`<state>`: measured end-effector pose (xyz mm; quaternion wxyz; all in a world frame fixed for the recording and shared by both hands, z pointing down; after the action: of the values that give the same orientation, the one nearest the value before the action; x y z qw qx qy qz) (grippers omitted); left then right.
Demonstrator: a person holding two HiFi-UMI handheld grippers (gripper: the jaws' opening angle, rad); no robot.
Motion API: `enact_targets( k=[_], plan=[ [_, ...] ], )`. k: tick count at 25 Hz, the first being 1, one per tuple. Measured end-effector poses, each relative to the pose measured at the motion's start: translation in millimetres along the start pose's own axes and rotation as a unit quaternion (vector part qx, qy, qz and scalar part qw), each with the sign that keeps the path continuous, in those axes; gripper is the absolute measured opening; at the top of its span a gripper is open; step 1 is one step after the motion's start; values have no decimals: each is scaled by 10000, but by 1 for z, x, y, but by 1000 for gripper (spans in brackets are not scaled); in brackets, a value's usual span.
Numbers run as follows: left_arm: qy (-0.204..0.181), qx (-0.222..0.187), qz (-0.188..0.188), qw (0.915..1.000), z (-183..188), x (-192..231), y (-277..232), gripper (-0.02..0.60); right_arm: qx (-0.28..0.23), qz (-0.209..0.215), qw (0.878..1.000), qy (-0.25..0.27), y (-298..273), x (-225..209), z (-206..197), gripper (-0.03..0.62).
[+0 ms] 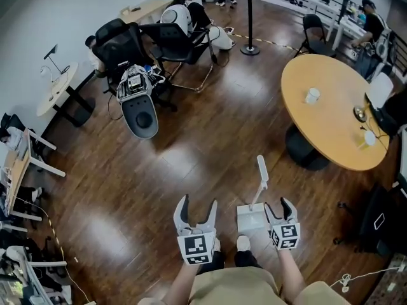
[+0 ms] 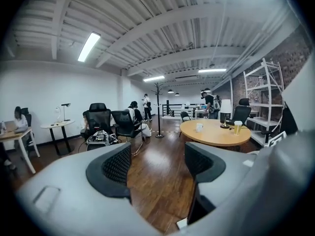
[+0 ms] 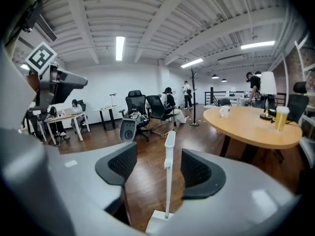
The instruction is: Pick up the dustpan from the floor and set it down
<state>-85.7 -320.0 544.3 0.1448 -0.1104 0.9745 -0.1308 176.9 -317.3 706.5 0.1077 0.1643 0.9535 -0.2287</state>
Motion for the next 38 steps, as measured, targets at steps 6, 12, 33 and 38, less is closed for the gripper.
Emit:
enact_targets(
  k=[6,12,33,38],
  plan=[
    [23,233,79,9997,-12,10,0,316,408,-126,9991,-24,-64,-32,-33,268],
    [84,455,144,9988,-26,9,10,316,716,-131,9973,35,-123,-50,-42,268],
    [170,421,133,9989,-29,20,22,318,789,-313,9964,22,-109,-23,-48,114],
    [161,225,74,9996,-19,21,24,316,778,-398,9960,162,-80,-11,-40,114]
  ],
)
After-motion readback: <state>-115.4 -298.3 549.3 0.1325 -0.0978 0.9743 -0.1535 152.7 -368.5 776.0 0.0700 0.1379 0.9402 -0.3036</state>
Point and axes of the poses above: the fingertips, and each gripper's own axes: y backward along the fingers, x to its left, z out of its top, the point moved 1 cm from there along y, backward along the fingers, and after that the axes turned 12 degrees about -y, right-handed, at the moved point
